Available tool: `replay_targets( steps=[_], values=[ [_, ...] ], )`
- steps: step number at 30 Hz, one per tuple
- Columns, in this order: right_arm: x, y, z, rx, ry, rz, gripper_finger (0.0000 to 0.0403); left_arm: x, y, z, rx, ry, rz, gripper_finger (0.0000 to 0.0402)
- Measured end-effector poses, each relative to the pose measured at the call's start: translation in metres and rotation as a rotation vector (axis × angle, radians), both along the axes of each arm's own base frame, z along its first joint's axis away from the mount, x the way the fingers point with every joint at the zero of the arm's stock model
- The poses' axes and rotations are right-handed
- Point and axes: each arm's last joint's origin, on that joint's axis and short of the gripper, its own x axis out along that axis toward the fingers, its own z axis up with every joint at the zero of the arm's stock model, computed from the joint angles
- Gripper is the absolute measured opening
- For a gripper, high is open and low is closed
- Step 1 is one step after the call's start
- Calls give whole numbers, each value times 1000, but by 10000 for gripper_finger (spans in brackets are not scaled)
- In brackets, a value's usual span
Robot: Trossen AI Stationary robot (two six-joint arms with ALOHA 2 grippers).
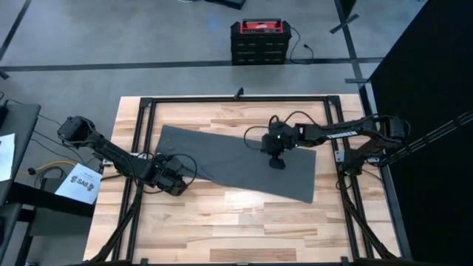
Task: Roll towel
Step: Fold the gray towel
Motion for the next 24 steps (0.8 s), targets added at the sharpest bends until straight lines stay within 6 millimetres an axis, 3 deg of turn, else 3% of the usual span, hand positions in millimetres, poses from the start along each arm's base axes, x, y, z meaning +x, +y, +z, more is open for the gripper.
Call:
replay_targets(
  steps=[2, 5, 10, 13, 20, 24],
  values=[
    [3, 11, -1, 38, -11, 48, 0, 1, -1, 12, -12, -13, -32, 153],
    [8, 25, -3, 52, -24, 83, 0, 14, -6, 35, -21, -194, -55, 153],
    [17, 38, -2, 61, -90, 117, 0, 32, -13, 37, -1, -359, -110, 153],
    [16, 40, -6, 65, -68, 122, 0, 39, -15, 26, -11, -359, -78, 153],
    [19, 39, -12, 70, -58, 113, 0, 43, -7, 0, -80, -264, 192, 153],
    [21, 37, -14, 71, -67, 106, 0, 48, -5, -7, -99, -231, 223, 153]
  ],
)
